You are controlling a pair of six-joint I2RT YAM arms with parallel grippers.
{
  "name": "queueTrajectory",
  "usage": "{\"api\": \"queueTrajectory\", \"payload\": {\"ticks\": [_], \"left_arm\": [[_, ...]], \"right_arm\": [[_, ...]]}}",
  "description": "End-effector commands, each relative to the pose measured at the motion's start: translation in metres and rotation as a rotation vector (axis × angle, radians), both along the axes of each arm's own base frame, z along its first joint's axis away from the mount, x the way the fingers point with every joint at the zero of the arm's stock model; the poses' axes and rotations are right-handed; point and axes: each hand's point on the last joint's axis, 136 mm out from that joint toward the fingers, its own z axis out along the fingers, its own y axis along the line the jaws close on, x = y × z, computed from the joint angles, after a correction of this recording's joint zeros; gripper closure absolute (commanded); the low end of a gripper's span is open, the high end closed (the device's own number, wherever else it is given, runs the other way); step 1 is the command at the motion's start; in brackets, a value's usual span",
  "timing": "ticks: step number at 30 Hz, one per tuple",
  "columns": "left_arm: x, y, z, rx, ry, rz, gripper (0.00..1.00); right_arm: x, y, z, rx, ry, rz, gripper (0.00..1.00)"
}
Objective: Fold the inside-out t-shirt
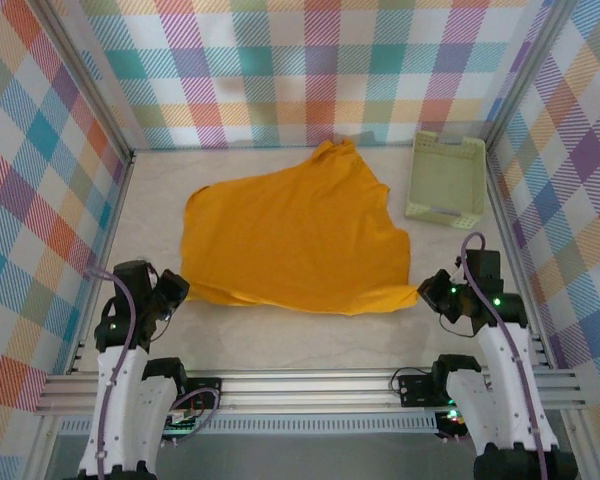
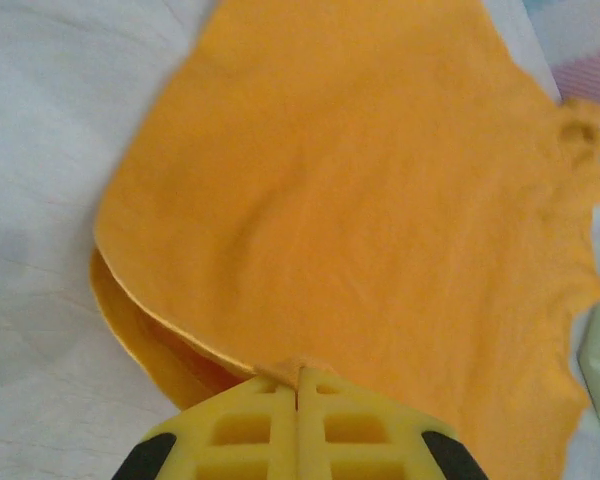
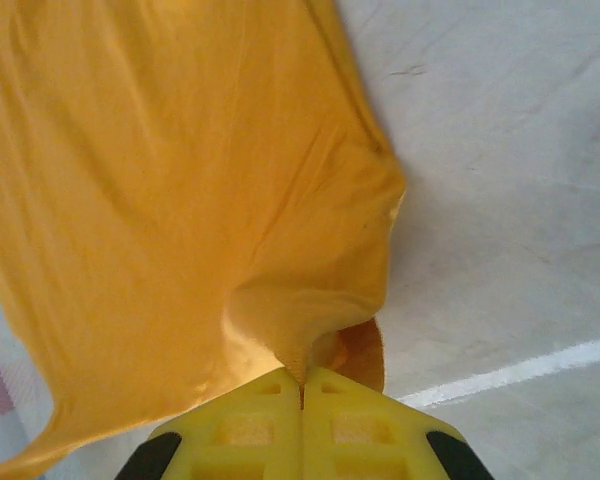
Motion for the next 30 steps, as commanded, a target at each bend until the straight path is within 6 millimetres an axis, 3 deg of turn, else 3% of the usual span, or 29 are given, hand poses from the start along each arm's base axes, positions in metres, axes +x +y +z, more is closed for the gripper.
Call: {"api": "queueTrajectory", "payload": {"ticks": [1,6,7,9,10,11,12,14,16,20,24,30], "left_arm": [[-0.022,0.022,-0.018,0.033,0.067,0.167,0.96],[-0.035,0.021,-0.025,0.003,0.081,0.199,0.81],[-0.038,0.021,-0.026,-0.001,0.079,0.208,0.75],[-0.042,0.022,-0.022,-0.015,0.056,0.235,0.58],[-0.044,0.025,-0.018,-0.013,0.041,0.256,0.50],[-0.044,0.028,-0.010,-0.003,0.013,0.276,0.40],[-0.042,0.031,0.002,0.009,-0.023,0.286,0.34],[-0.029,0.033,0.027,0.028,-0.089,0.268,0.33],[-0.003,0.021,0.047,0.014,-0.119,0.167,0.35],[0.049,-0.022,0.055,-0.065,-0.067,-0.074,0.36],[0.070,-0.064,0.040,0.070,0.028,-0.211,0.32],[0.088,-0.081,-0.035,0.082,0.196,-0.241,0.30]], "right_arm": [[-0.024,-0.015,-0.009,-0.044,0.079,-0.114,1.00],[-0.039,-0.020,-0.002,-0.061,0.070,-0.150,1.00],[-0.040,-0.021,0.001,-0.069,0.061,-0.156,0.95],[-0.040,-0.027,0.009,-0.100,0.034,-0.173,0.68],[-0.039,-0.030,0.014,-0.118,0.021,-0.180,0.48],[-0.036,-0.034,0.022,-0.138,0.001,-0.186,0.36],[-0.030,-0.035,0.031,-0.151,-0.025,-0.175,0.31],[-0.016,-0.036,0.047,-0.172,-0.065,-0.148,0.28],[0.002,-0.033,0.060,-0.177,-0.096,-0.098,0.27],[0.036,-0.007,0.070,-0.209,-0.107,0.077,0.27],[0.045,0.041,0.049,-0.359,-0.038,0.283,0.28],[0.050,0.088,-0.024,-0.425,0.097,0.485,0.32]]}}
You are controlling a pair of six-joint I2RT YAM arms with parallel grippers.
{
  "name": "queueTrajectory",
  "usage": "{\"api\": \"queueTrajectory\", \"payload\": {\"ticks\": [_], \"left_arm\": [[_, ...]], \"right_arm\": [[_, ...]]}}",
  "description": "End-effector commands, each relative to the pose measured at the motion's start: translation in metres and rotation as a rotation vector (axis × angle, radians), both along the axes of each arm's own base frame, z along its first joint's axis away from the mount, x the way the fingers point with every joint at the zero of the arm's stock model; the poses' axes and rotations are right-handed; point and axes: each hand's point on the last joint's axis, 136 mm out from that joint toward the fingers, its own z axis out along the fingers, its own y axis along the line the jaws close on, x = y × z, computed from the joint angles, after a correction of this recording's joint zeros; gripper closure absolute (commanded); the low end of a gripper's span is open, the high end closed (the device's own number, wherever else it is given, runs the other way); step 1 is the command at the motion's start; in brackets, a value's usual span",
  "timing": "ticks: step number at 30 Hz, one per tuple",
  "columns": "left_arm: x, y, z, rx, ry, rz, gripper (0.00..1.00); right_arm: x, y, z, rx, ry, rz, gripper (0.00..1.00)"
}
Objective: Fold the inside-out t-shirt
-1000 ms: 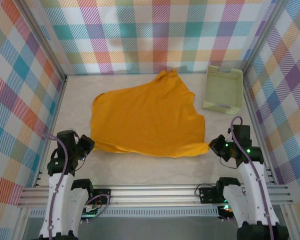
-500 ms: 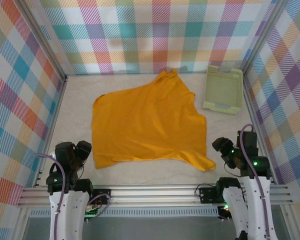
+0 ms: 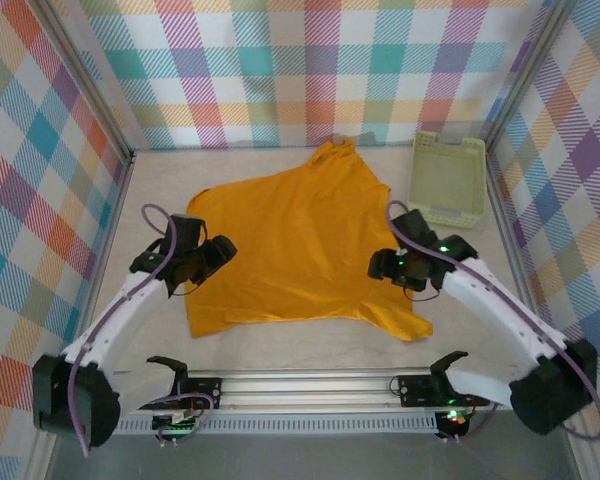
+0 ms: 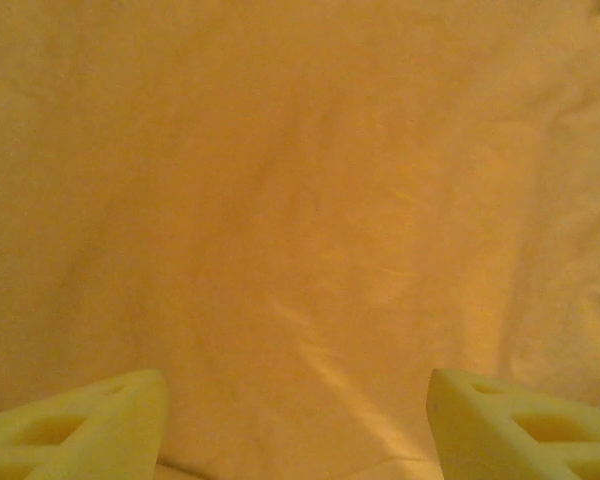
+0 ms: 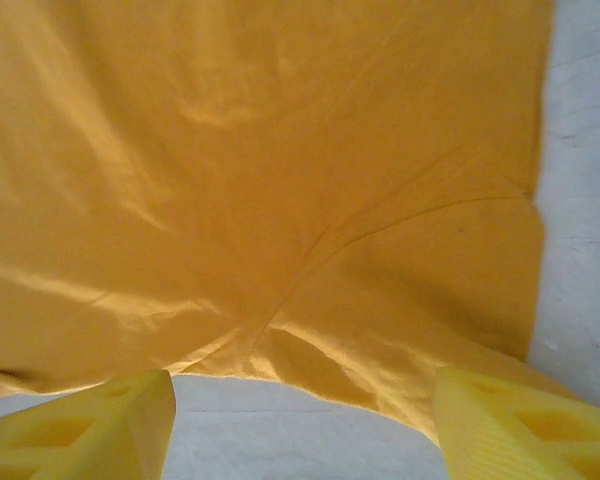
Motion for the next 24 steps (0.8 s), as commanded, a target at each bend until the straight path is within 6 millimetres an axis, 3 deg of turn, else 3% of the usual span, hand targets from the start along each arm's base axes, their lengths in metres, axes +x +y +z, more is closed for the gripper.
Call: {"api": "queueTrajectory", "payload": {"ticks": [1,7,10,13,16,19,22,24], "left_arm": [[0.014,-0.003,-0.034,0.030,0.042,-0.015,0.30],[0.008,-0.015,-0.095,0.060,0.234,-0.084,0.29],[-0.008,-0.007,-0.108,0.088,0.263,-0.066,0.27],[-0.025,0.004,-0.112,0.118,0.275,-0.033,0.24],[-0.028,0.009,-0.099,0.133,0.248,-0.023,0.23],[-0.007,0.018,-0.061,0.193,0.169,-0.004,0.18],[0.033,0.032,-0.016,0.244,0.087,0.035,0.16],[0.066,0.049,0.006,0.285,0.068,0.093,0.16]], "right_arm": [[0.011,0.010,-0.034,-0.075,0.024,0.058,0.31],[0.029,0.026,-0.090,-0.120,0.142,0.088,0.33],[0.017,0.015,-0.113,-0.188,0.222,0.040,0.34],[-0.008,0.000,-0.128,-0.229,0.280,-0.015,0.34],[-0.036,-0.012,-0.134,-0.225,0.310,-0.069,0.34],[-0.047,-0.019,-0.124,-0.203,0.291,-0.104,0.34],[-0.024,-0.015,-0.094,-0.194,0.175,-0.073,0.33],[0.003,-0.005,-0.064,-0.192,0.081,-0.036,0.31]]}}
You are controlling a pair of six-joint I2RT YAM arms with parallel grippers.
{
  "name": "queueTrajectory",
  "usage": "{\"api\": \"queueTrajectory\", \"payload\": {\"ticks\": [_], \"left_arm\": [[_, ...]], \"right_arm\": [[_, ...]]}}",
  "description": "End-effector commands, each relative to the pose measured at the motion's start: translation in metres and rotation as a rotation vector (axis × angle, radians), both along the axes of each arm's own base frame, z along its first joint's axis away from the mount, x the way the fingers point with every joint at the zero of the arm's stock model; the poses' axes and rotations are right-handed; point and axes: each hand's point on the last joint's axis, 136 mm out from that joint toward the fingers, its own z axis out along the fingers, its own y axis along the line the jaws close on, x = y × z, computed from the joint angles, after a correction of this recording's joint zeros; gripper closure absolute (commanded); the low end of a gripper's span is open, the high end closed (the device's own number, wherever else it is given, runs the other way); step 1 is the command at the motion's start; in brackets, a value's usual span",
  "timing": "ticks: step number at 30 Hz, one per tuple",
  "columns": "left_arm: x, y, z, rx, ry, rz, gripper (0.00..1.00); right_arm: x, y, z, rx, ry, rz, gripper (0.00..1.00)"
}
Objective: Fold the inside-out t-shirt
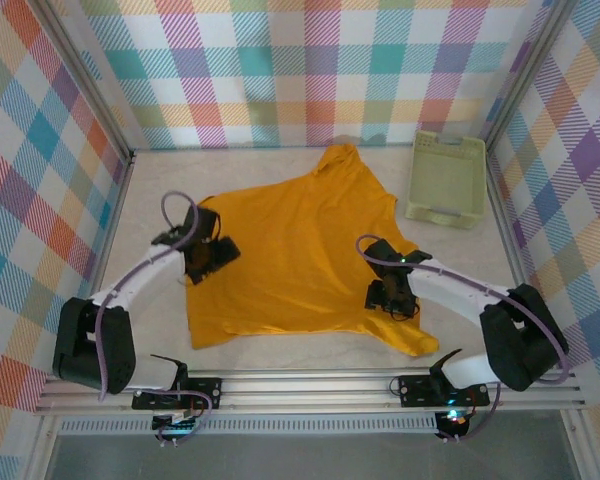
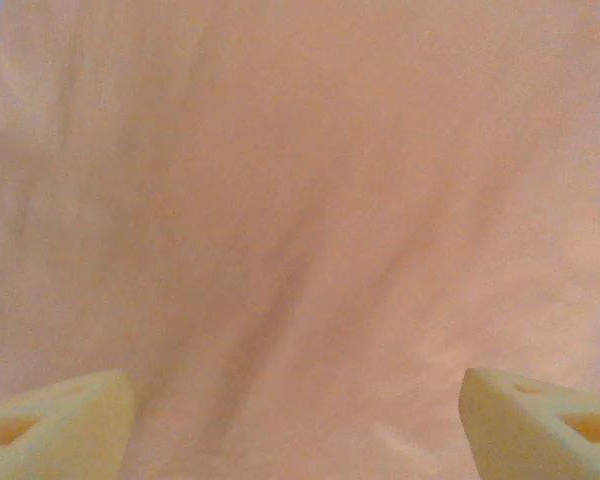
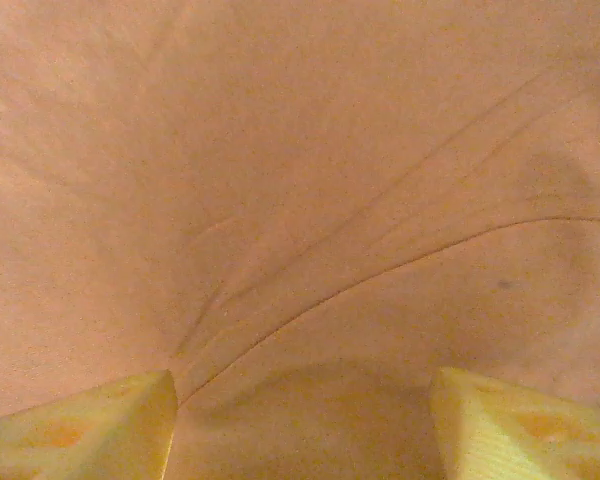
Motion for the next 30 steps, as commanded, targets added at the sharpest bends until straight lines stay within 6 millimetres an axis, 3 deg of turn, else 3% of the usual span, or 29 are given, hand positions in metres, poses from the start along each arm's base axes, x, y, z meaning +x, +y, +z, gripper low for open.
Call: {"api": "queueTrajectory", "payload": {"ticks": [1,4,6,9,15,24,30], "left_arm": [[0.051,0.037,0.039,0.128,-0.060,0.077,0.16],[0.100,0.067,0.045,0.242,-0.023,0.132,0.16],[0.129,0.082,0.035,0.260,0.026,0.152,0.18],[0.165,0.088,0.016,0.220,0.040,0.144,0.18],[0.216,0.080,-0.022,0.204,0.070,0.057,0.21],[0.240,0.063,-0.061,0.149,0.094,-0.032,0.30],[0.240,0.066,-0.069,0.136,0.118,-0.015,0.51]], "right_arm": [[0.046,0.014,0.050,0.003,-0.162,0.039,0.30],[0.088,0.032,0.076,0.036,-0.230,0.069,0.30],[0.112,0.045,0.087,0.060,-0.260,0.095,0.30],[0.145,0.060,0.097,0.065,-0.305,0.145,0.30],[0.209,0.069,0.093,0.087,-0.329,0.172,0.29],[0.264,0.080,0.058,0.057,-0.296,0.200,0.30],[0.279,0.071,0.019,0.018,-0.193,0.137,0.30]]}}
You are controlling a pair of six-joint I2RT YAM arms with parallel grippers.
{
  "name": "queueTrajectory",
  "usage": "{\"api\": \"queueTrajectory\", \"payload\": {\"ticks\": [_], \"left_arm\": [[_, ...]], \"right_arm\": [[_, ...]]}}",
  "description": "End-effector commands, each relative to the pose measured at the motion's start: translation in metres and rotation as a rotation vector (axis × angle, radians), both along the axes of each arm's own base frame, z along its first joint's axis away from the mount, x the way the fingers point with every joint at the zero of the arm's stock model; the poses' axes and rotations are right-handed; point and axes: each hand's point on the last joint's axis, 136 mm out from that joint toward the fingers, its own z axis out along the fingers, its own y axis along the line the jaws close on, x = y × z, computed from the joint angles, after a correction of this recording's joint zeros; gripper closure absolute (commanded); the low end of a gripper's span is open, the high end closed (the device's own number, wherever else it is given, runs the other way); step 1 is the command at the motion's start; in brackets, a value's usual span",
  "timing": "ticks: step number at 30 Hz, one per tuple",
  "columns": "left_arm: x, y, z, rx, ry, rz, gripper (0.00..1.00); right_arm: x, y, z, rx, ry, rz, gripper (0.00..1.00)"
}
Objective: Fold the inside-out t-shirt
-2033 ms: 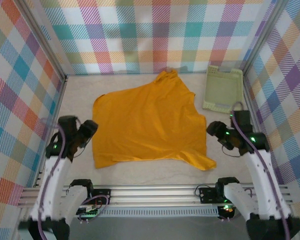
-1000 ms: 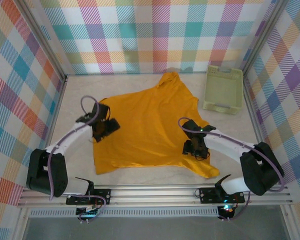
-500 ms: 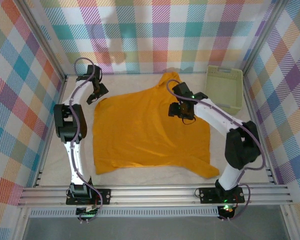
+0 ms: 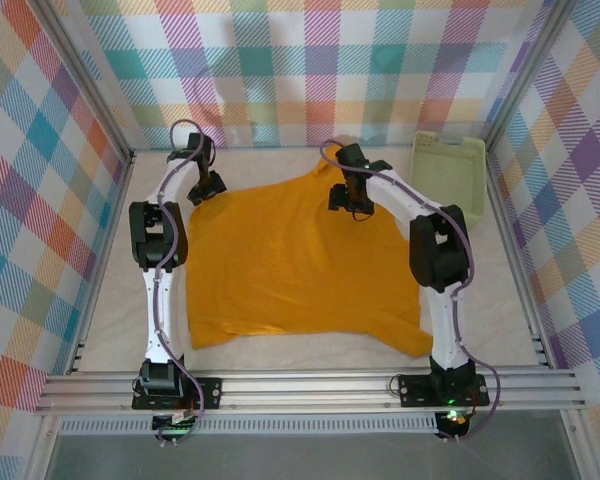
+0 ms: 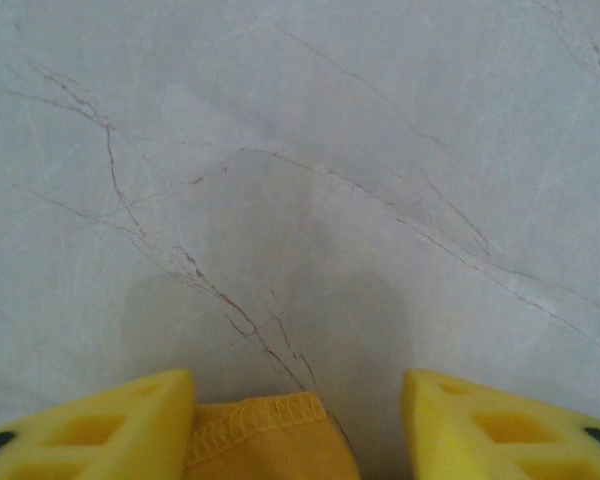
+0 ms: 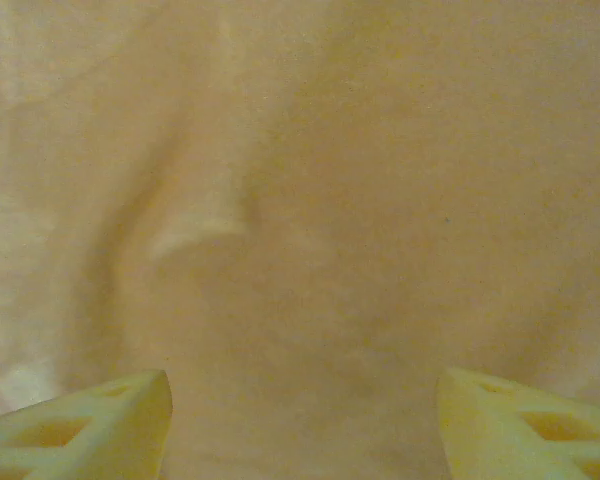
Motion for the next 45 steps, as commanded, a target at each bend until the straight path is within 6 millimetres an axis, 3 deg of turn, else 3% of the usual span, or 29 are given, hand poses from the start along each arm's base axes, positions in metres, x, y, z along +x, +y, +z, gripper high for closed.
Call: {"api": "queueTrajectory", "payload": {"ticks": [1,6,9,13,18,21,24,28,30,33,39,45], "left_arm": [[-0.004,0.001,-0.003,-0.018,0.032,0.000,0.55],[-0.005,0.012,0.007,-0.089,0.007,0.048,0.85],[-0.007,0.014,0.029,-0.129,-0.037,0.054,0.93],[-0.015,0.018,0.068,-0.199,-0.136,0.082,0.97],[-0.045,0.023,0.114,-0.260,-0.247,0.121,0.98],[-0.070,0.018,0.131,-0.288,-0.289,0.132,0.97],[-0.097,0.008,0.132,-0.331,-0.304,0.141,0.95],[-0.131,-0.005,0.114,-0.345,-0.252,0.138,0.95],[-0.146,-0.012,0.102,-0.355,-0.221,0.132,0.95],[-0.165,-0.023,0.087,-0.355,-0.182,0.115,0.94],[-0.188,-0.035,0.067,-0.357,-0.144,0.094,0.94],[-0.198,-0.040,0.059,-0.364,-0.147,0.072,0.93]], "right_arm": [[-0.003,-0.015,-0.020,-0.044,0.089,-0.040,0.30],[-0.014,-0.025,-0.043,-0.066,0.172,-0.079,0.33],[-0.034,-0.032,-0.050,-0.075,0.218,-0.107,0.35],[-0.071,-0.044,-0.056,-0.069,0.250,-0.144,0.39],[-0.123,-0.059,-0.063,-0.043,0.284,-0.180,0.44],[-0.150,-0.052,-0.064,-0.006,0.294,-0.159,0.46],[-0.163,-0.035,-0.051,0.038,0.270,-0.096,0.46],[-0.129,-0.030,0.001,0.017,0.135,-0.040,0.44],[-0.096,-0.027,0.030,-0.008,0.033,-0.012,0.42],[-0.049,-0.022,0.051,0.021,-0.045,-0.001,0.42],[0.028,0.005,0.045,0.037,-0.082,0.093,0.43],[0.079,0.013,0.028,-0.016,-0.134,0.116,0.44]]}}
